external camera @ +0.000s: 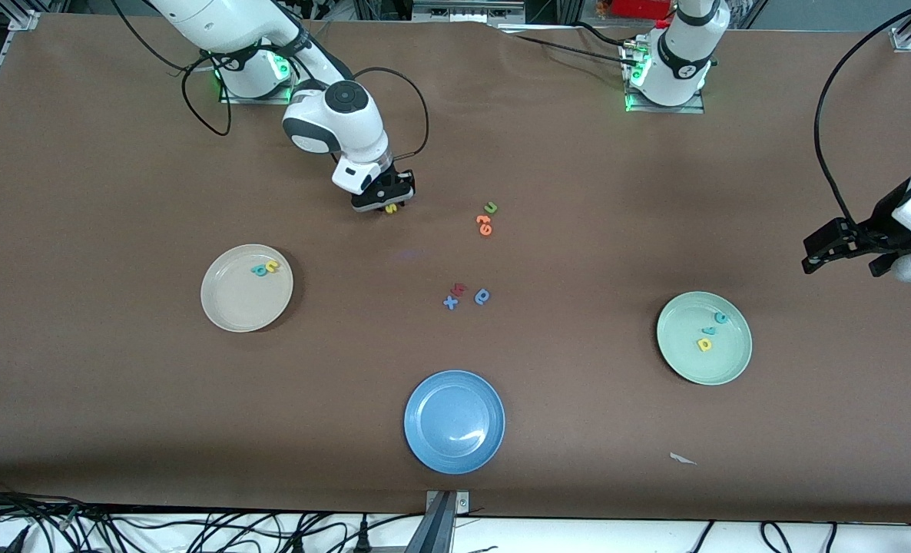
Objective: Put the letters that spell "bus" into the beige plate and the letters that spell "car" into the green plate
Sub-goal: 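Grasp the yellow s with the right gripper and lift it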
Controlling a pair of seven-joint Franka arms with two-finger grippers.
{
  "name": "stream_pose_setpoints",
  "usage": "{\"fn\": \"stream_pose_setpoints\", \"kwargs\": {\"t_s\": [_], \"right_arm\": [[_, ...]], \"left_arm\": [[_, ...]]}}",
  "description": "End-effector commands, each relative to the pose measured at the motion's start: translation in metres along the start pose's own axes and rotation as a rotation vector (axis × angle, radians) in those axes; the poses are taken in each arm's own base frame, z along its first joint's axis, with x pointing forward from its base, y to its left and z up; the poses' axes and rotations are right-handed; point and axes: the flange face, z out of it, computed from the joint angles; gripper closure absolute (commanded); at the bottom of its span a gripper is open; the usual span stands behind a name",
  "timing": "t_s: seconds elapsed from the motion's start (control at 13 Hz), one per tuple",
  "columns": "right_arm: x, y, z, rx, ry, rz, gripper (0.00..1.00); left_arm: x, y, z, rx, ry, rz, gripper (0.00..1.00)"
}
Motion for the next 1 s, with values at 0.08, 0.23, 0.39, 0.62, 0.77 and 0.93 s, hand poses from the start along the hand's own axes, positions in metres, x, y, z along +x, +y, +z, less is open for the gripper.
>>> {"fn": "stream_pose_setpoints", "kwargs": {"t_s": [0.08,0.23,0.39,0.62,0.77,0.93], "right_arm": [[0.0,0.005,0.01,0.001,-0.01,-0.01,0.59],[0.001,0.006,0.01,-0.001,-0.007,-0.011,0.69],[0.002,0.009,0.01,-0.006,-0.003,-0.015,0.76],[0.005,0.013,0.008,-0.015,0.005,-0.017,0.79],[0.011,0.016,0.0,-0.022,0.027,-0.027,0.79],[0.022,0.026,-0.016,-0.055,0.061,-0.019,0.79]], "left_arm": [[0.0,0.001,-0.002,-0.023,0.005,0.01,0.0],[0.0,0.0,-0.002,-0.023,0.005,0.009,0.0],[0.0,0.0,-0.002,-0.023,0.005,0.009,0.0],[0.0,0.0,-0.002,-0.025,0.005,0.008,0.0],[0.0,0.0,-0.002,-0.023,0.005,0.009,0.0],[0.0,0.002,-0.002,-0.024,0.005,0.012,0.0]]}}
